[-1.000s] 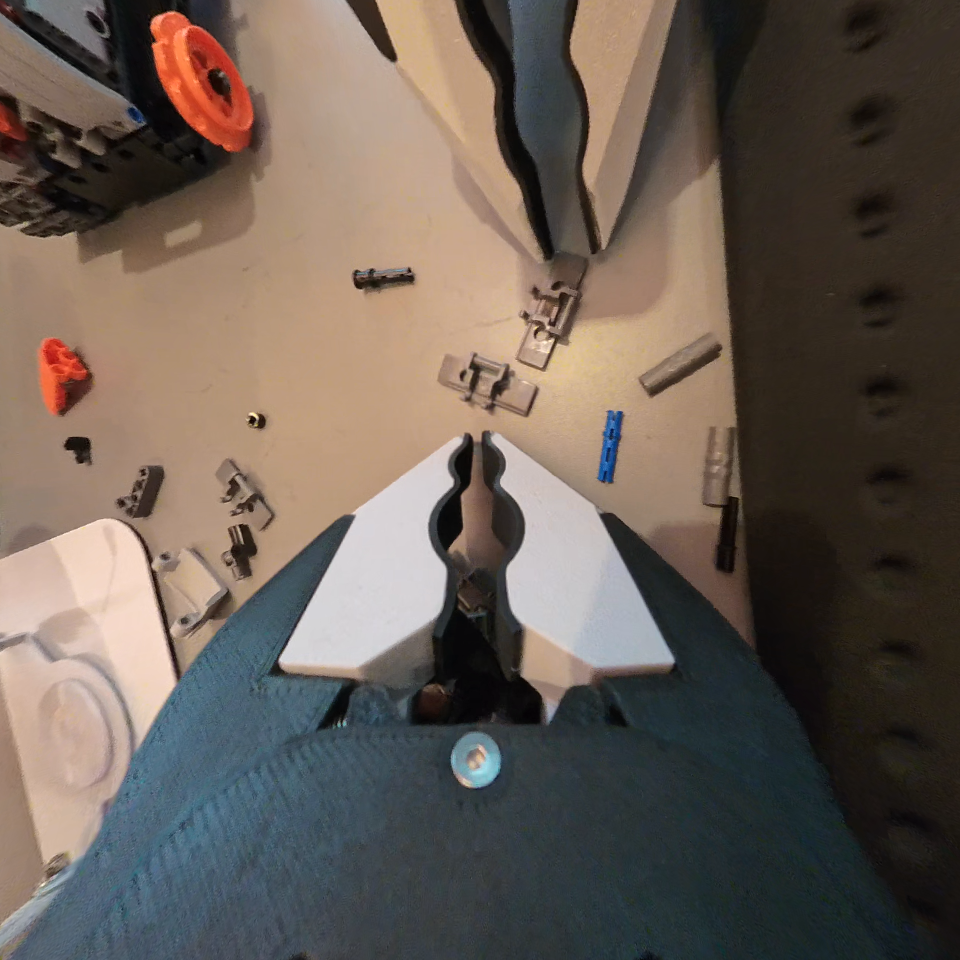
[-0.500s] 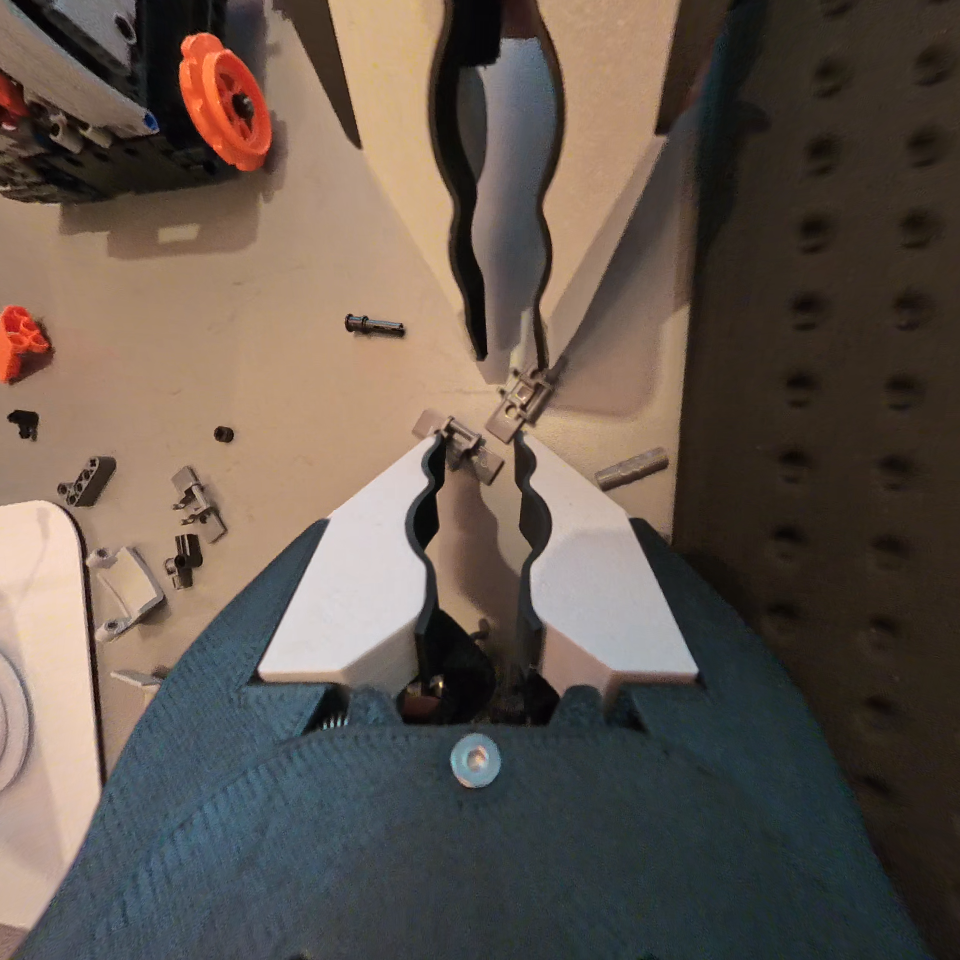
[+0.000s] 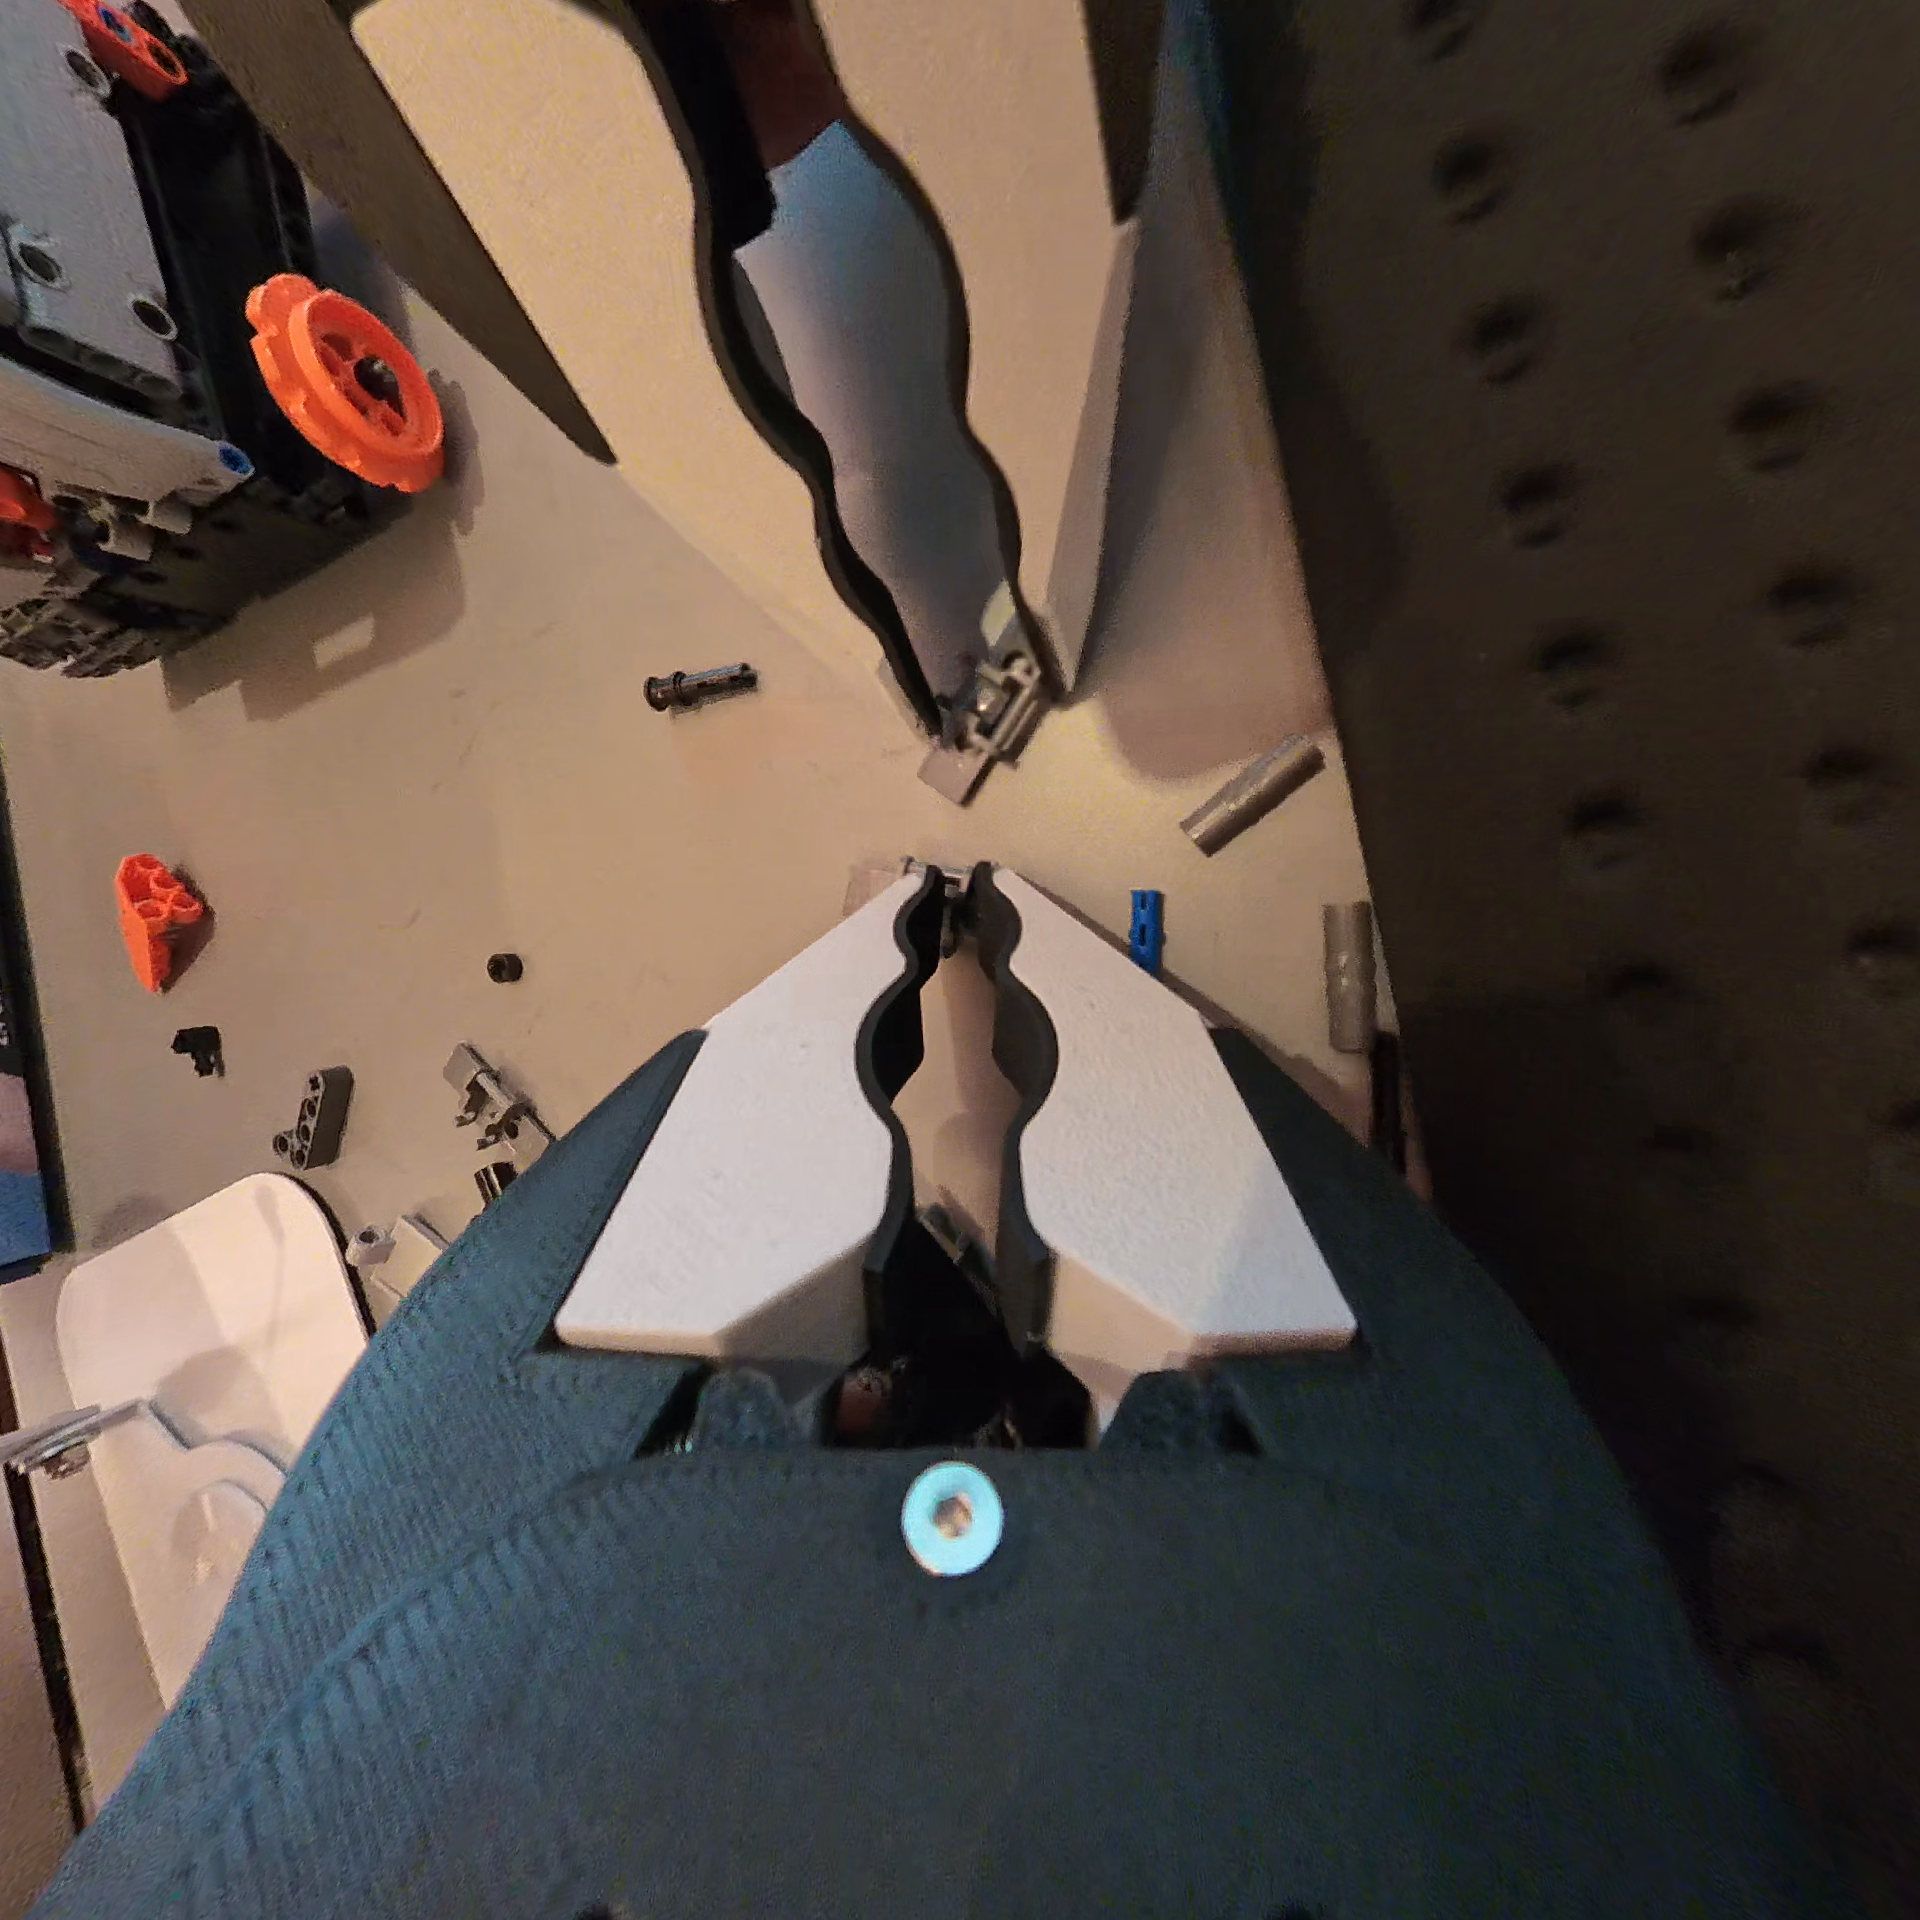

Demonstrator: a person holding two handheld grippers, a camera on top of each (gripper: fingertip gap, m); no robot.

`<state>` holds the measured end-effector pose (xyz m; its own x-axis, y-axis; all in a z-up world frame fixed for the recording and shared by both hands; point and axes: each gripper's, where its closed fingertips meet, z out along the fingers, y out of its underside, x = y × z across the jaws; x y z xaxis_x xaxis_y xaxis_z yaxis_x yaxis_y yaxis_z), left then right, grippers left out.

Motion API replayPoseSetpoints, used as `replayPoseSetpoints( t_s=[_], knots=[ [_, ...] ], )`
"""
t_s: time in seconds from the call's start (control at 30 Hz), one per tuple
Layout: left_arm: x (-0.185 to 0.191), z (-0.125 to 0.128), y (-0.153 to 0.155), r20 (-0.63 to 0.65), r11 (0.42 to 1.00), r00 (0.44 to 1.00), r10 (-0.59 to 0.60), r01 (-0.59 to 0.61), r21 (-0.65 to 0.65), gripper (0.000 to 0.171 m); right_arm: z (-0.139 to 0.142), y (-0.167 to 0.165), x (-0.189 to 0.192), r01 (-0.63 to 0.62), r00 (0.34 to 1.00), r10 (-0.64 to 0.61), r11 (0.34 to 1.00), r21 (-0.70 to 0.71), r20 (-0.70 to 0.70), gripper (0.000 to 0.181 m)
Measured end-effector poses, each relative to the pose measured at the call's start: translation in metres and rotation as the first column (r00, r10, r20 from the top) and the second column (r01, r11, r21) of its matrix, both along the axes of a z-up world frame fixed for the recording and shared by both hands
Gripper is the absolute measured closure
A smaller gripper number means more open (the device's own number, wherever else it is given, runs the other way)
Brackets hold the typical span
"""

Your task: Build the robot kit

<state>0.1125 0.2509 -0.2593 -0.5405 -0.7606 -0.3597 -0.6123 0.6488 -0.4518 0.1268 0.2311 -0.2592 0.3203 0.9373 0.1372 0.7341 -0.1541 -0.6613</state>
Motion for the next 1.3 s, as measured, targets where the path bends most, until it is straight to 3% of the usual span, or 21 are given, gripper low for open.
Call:
replayPoseSetpoints(
  t_s=[0.2,0.33,0.47,0.67,0.87,0.97,1.07,1.3],
  knots=[
    [-0.01,0.005,0.006,0.01,1.0,1.0,0.016,-0.015,-0.02,0.167,0.0,-0.002,0.002,0.02,1.0,-0.02,1.0,-0.02,-0.006,0.164],
    [-0.012,0.012,0.015,0.01,0.985,0.987,0.16,-0.159,-0.06,0.153,0.0,-0.004,0.003,0.086,0.996,-0.086,0.996,0.023,0.028,0.166],
    [-0.008,0.01,0.017,-0.016,0.935,0.942,0.334,-0.334,-0.124,0.143,0.0,-0.003,0.002,0.161,0.986,-0.163,0.985,0.059,0.037,0.167],
    [-0.006,-0.002,0.005,-0.103,0.889,0.907,0.408,-0.42,-0.182,0.141,0.0,-0.005,0.006,0.197,0.98,-0.199,0.978,0.071,0.021,0.167],
    [0.004,-0.003,-0.007,-0.114,0.925,0.945,0.308,-0.325,-0.195,0.153,-0.001,-0.009,0.014,0.189,0.982,-0.189,0.981,0.043,0.007,0.166],
    [0.003,-0.002,-0.029,-0.129,0.96,0.98,0.152,-0.178,-0.215,0.16,0.0,-0.011,0.017,0.186,0.982,-0.186,0.982,0.025,-0.001,0.166],
    [-0.001,-0.001,-0.029,-0.087,0.989,0.993,0.085,-0.094,-0.11,0.166,0.0,-0.014,0.02,0.181,0.983,-0.181,0.983,0.006,-0.012,0.166],
    [-0.026,0.008,-0.005,-0.019,0.974,0.974,0.225,-0.225,0.034,0.154,0.0,-0.014,0.022,0.172,0.985,-0.172,0.985,-0.02,-0.033,0.166]
  ],
)
